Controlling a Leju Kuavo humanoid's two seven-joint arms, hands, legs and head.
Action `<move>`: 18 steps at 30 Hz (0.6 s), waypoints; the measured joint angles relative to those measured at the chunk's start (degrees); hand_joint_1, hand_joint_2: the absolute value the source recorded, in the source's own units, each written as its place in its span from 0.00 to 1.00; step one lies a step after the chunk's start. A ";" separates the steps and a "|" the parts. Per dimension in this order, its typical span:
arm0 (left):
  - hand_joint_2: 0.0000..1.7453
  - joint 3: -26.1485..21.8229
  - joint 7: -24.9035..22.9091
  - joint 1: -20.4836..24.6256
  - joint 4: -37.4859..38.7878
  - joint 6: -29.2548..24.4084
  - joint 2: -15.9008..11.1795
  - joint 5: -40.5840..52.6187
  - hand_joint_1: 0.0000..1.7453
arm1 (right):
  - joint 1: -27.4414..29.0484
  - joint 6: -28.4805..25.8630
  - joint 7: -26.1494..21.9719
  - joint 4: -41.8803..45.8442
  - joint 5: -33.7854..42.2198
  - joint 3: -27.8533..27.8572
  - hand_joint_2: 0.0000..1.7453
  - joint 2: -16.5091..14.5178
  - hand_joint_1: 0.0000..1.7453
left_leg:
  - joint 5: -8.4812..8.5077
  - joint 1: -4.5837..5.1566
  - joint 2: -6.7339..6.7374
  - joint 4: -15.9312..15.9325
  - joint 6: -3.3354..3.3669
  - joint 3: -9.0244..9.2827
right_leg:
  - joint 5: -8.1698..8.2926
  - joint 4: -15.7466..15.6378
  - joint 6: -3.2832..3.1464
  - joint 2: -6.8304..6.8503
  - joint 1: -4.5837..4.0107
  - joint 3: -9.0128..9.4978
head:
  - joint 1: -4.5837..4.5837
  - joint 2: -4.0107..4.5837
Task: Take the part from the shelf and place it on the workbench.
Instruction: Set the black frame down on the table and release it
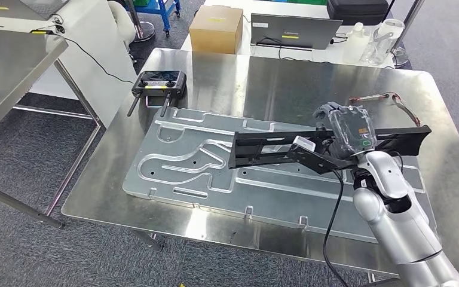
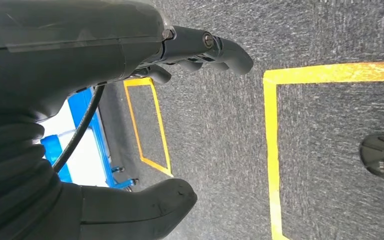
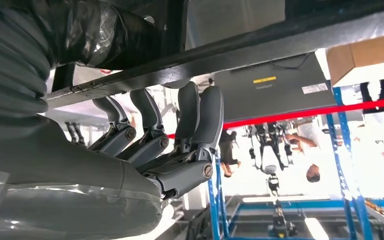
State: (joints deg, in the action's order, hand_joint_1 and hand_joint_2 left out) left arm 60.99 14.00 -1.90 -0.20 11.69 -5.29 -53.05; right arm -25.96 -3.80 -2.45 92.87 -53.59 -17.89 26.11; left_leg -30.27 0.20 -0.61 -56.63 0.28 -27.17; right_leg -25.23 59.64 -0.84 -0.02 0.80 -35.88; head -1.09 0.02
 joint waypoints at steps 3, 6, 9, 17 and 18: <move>1.00 -0.01 1.04 0.07 0.00 -0.09 -0.02 0.63 0.00 | -1.17 1.32 0.20 -1.00 2.04 0.14 1.00 0.42 1.00 | 0.00 0.01 0.01 0.00 0.00 0.03 | 0.00 0.00 0.00 0.00 0.00 0.04 | 0.00 0.00; 1.00 -0.01 1.97 0.08 0.00 0.30 -0.42 0.74 0.00 | -2.37 2.34 0.51 -2.10 2.69 0.27 1.00 0.48 1.00 | -0.02 0.00 0.02 0.00 0.00 0.05 | 0.00 0.00 0.00 -0.01 0.00 0.06 | 0.00 0.00; 1.00 -0.04 1.87 0.14 0.00 0.78 -0.95 0.61 0.00 | -2.67 1.90 1.54 -3.31 2.15 0.07 1.00 -0.09 1.00 | -0.02 0.00 0.01 0.00 0.00 0.09 | 0.00 -0.01 0.01 -0.01 -0.02 0.07 | 0.00 0.01; 1.00 -0.35 1.28 0.16 0.00 1.55 -0.82 0.27 0.00 | -1.26 -1.34 -0.24 -8.88 3.00 0.85 0.00 -0.50 0.00 | -0.07 0.00 0.04 0.01 -0.02 0.16 | -0.01 -0.01 0.01 -0.06 -0.02 0.14 | 0.00 -0.01; 1.00 -0.47 1.56 0.16 0.00 1.92 -0.84 0.23 0.00 | -1.43 -1.45 -0.30 -9.59 3.02 1.04 0.00 -0.57 0.00 | -0.09 0.00 0.07 0.01 -0.02 0.21 | -0.01 -0.02 0.02 -0.08 -0.02 0.19 | 0.00 0.00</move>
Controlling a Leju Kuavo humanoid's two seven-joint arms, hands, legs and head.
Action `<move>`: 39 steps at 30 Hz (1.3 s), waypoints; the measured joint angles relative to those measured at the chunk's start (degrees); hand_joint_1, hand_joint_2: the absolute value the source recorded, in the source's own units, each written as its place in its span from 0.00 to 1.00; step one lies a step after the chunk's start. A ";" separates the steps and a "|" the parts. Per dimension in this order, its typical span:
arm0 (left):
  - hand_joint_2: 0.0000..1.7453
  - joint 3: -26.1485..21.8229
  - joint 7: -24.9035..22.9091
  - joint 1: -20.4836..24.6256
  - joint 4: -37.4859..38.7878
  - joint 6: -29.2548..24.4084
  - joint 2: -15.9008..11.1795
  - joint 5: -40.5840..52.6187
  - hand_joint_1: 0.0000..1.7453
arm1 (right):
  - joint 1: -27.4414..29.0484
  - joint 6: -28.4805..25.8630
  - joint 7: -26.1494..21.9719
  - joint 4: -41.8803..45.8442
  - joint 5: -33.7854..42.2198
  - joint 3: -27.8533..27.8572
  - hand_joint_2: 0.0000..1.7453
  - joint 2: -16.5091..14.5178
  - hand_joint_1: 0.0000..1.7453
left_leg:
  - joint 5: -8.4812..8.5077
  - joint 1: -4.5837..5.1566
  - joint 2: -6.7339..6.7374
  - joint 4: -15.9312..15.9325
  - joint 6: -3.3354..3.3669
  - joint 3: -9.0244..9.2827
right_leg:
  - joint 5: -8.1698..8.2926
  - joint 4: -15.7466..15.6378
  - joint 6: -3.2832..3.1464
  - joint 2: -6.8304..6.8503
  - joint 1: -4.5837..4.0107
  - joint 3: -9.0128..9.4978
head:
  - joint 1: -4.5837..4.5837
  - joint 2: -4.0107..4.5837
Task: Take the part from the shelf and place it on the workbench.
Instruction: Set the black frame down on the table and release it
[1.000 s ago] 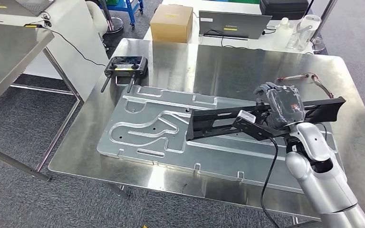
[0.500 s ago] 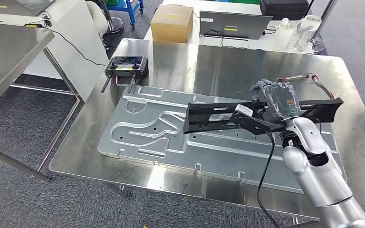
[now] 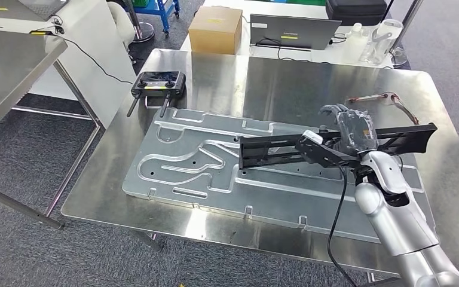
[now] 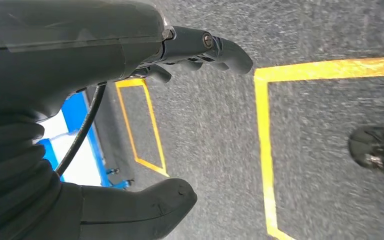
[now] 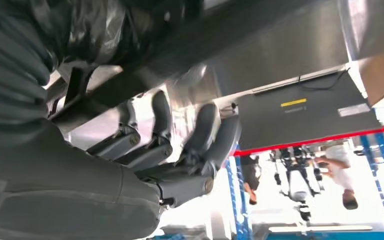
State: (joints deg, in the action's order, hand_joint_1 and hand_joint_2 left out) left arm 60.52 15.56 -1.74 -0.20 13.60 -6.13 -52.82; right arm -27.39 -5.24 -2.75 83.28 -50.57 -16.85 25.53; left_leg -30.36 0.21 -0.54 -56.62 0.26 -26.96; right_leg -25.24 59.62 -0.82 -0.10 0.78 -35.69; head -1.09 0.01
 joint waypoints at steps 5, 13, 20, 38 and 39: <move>0.00 -0.59 0.21 0.00 0.00 0.83 -0.06 -0.04 0.00 | -0.79 0.14 -0.23 -2.56 0.16 0.79 0.00 -0.22 0.00 | -0.11 0.00 0.09 0.02 0.03 0.33 | -0.04 -0.04 0.06 -0.10 -0.01 0.32 | 0.00 0.00; 0.00 -0.94 -1.20 0.08 0.00 0.52 -0.08 0.03 0.00 | -1.71 0.76 -0.25 -5.34 0.15 1.09 0.00 -0.77 0.00 | -0.17 -0.01 0.22 0.03 -0.04 0.62 | -0.04 -0.05 0.07 -0.30 -0.02 0.57 | 0.00 -0.01; 0.00 -0.97 -1.30 0.08 0.00 0.37 -0.08 0.04 0.00 | -1.71 0.99 -0.31 -6.11 -0.12 1.09 0.00 -0.86 0.00 | -0.17 -0.02 0.24 0.03 -0.05 0.70 | -0.04 -0.07 0.07 -0.33 -0.03 0.66 | 0.00 0.01; 0.00 -2.10 -1.53 -0.07 0.00 -1.33 0.20 -1.26 0.00 | -1.08 7.56 3.77 3.14 4.58 0.93 0.00 -1.22 0.00 | -0.22 -0.02 0.29 -0.02 -0.01 0.69 | -0.01 -0.18 0.35 -0.37 -0.01 0.73 | 0.00 0.01; 0.00 -2.33 -1.67 -0.12 0.00 -1.65 0.37 -1.53 0.00 | -0.09 8.13 4.21 5.85 5.09 0.81 0.00 -1.22 0.00 | -0.22 -0.02 0.24 -0.02 0.00 0.66 | -0.06 -0.18 0.39 -0.31 -0.02 0.72 | 0.00 0.01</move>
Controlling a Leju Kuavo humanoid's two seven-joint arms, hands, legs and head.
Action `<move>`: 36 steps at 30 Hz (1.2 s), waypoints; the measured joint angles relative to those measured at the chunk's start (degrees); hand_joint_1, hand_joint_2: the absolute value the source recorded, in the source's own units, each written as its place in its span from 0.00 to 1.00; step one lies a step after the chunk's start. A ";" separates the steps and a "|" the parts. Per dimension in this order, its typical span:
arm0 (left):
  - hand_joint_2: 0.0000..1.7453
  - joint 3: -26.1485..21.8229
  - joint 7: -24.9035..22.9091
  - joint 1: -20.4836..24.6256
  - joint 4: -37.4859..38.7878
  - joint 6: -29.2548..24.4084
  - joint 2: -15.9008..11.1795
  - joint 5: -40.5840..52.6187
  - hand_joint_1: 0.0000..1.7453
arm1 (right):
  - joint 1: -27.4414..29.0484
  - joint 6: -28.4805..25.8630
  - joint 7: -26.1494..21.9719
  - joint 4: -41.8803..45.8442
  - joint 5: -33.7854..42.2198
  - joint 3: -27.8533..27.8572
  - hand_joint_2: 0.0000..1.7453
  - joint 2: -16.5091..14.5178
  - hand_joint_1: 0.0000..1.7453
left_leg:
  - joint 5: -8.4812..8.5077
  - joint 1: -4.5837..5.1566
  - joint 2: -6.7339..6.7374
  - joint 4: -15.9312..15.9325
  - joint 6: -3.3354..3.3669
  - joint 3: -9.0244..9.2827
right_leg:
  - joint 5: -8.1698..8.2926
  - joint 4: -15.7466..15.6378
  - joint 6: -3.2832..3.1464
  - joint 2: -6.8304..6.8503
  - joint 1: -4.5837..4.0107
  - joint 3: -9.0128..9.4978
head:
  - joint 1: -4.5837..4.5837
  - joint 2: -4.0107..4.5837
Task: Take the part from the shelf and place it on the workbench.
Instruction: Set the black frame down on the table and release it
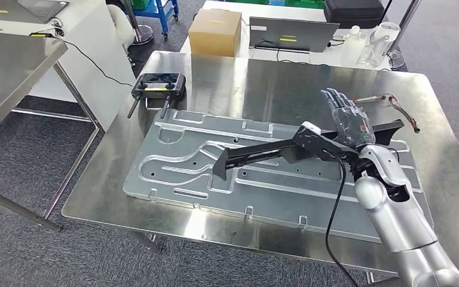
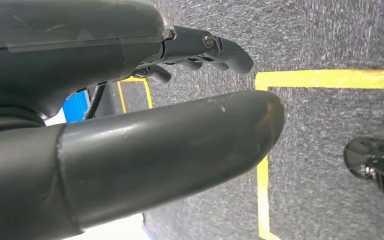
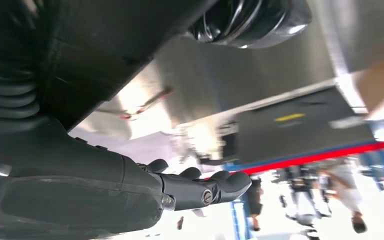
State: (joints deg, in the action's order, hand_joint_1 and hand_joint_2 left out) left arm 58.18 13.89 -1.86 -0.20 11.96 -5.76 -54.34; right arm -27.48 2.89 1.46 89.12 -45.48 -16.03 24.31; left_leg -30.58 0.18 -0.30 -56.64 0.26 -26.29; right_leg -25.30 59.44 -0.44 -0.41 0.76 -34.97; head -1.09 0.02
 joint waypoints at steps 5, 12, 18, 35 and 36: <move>0.00 -0.84 -0.74 -0.38 0.00 -1.31 0.93 -0.33 0.00 | 6.17 -3.08 -0.48 11.26 -3.17 -1.36 0.00 0.04 0.00 | -0.06 -0.01 -0.17 0.03 0.04 -0.09 | -0.18 0.00 0.04 0.18 -0.01 -0.02 | 0.00 -0.01; 0.00 -1.09 0.40 -0.49 0.00 -1.94 1.94 -0.31 0.00 | 12.53 -6.23 -2.26 22.21 -8.84 -6.19 0.00 1.36 0.00 | -0.18 0.00 -0.15 0.04 0.03 -0.09 | -0.25 0.00 0.06 0.14 0.00 -0.03 | 0.00 -0.01; 0.00 -1.09 1.21 -0.61 0.00 -1.96 2.24 -0.26 0.00 | 13.06 -5.62 -0.12 25.07 -9.13 -7.72 0.00 4.39 0.00 | -0.19 0.05 -0.13 0.01 0.04 -0.09 | -0.24 -0.05 0.07 0.14 0.05 -0.01 | 0.00 0.00; 0.00 -1.40 0.88 -0.93 0.00 -2.97 2.88 -1.40 0.00 | 11.87 -0.73 4.35 27.47 -2.80 -4.07 0.00 12.85 0.00 | -0.24 0.07 -0.13 0.01 0.11 -0.10 | -0.25 -0.08 0.08 0.17 0.06 -0.01 | 0.00 0.00; 0.00 -1.51 0.68 -0.98 0.00 -3.14 2.98 -1.62 0.00 | 11.69 0.74 5.51 27.72 -1.48 -3.35 0.00 13.82 0.00 | -0.24 0.07 -0.13 0.01 0.11 -0.11 | -0.25 -0.08 0.08 0.18 0.07 -0.01 | 0.00 0.00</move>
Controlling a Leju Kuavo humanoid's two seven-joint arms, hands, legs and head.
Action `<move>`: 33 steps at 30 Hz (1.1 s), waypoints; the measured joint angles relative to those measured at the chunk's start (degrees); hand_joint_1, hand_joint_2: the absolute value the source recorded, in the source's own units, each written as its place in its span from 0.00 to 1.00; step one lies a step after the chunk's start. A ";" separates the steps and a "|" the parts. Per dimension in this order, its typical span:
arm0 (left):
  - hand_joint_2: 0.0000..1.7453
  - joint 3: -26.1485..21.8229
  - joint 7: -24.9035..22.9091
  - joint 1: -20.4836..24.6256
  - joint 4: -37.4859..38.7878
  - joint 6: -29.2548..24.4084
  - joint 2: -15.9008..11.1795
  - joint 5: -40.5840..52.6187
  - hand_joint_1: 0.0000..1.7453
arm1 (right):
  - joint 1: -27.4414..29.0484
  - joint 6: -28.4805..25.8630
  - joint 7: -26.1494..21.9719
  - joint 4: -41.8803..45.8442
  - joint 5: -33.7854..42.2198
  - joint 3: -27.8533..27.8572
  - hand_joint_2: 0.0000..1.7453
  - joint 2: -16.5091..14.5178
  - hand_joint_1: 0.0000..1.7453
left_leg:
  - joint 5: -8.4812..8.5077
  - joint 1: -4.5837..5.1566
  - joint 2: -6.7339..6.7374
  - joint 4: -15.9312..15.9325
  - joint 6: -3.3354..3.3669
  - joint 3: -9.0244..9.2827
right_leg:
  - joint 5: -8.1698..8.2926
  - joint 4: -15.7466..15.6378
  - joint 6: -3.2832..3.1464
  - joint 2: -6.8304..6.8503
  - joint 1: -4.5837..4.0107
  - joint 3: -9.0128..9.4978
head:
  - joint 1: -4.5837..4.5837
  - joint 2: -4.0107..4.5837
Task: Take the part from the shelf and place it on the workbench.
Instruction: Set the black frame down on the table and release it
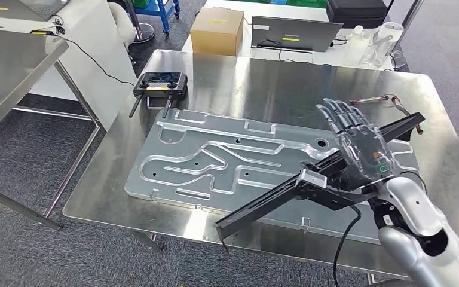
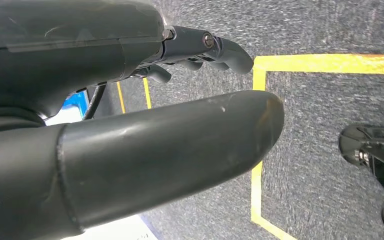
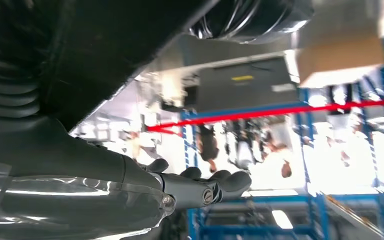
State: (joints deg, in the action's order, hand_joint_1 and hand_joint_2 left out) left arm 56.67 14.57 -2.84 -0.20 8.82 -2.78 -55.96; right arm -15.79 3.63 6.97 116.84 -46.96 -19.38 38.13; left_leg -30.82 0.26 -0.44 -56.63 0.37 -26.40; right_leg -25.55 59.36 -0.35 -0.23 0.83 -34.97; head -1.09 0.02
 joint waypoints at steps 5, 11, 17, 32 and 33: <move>0.00 -0.13 -0.34 -0.23 0.00 0.14 0.27 0.08 0.00 | -6.16 11.62 5.42 -3.16 8.58 3.80 0.00 5.08 0.00 | -0.01 0.00 0.08 0.00 0.02 -0.01 | 0.04 0.00 0.06 -0.13 0.15 0.00 | 0.00 0.00; 0.00 -0.13 0.50 0.27 0.00 2.28 -0.57 2.05 0.00 | -18.86 14.82 4.98 -23.96 12.74 3.77 0.00 5.99 0.00 | 0.08 0.08 -0.11 -0.05 0.13 -0.02 | 0.11 -0.02 0.16 0.11 0.15 0.05 | 0.00 0.00; 0.00 -0.13 -0.47 0.35 0.00 1.52 -0.97 1.73 0.00 | -20.50 12.75 4.90 -37.49 10.79 2.59 0.00 5.57 0.00 | 0.08 0.08 -0.26 -0.02 0.14 -0.11 | 0.08 -0.03 0.14 0.21 0.13 -0.01 | 0.00 0.00; 0.00 -0.13 0.08 0.81 0.00 3.75 -2.39 2.61 0.00 | -32.41 12.67 2.48 -53.79 17.45 -7.37 0.00 -0.06 0.00 | 0.09 -0.23 0.13 0.02 0.11 0.02 | 0.10 -0.02 0.13 -0.22 -0.02 0.04 | 0.00 0.00; 0.00 -0.13 -0.03 0.99 0.00 3.84 -2.47 2.79 0.00 | -32.74 11.44 3.04 -54.66 16.40 -7.88 0.00 -1.55 0.00 | 0.07 -0.24 0.21 0.02 0.09 0.08 | 0.10 -0.02 0.13 -0.33 -0.04 0.06 | 0.01 -0.01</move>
State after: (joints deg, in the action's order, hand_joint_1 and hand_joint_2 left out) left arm 56.54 14.54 -1.85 -0.20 12.66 -5.26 -53.18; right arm -48.53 15.07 10.01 62.18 -30.56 -27.26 36.58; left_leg -30.75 0.02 -0.22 -56.61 0.47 -26.32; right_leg -25.44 59.34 -0.22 -0.55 0.79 -34.91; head -1.09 0.01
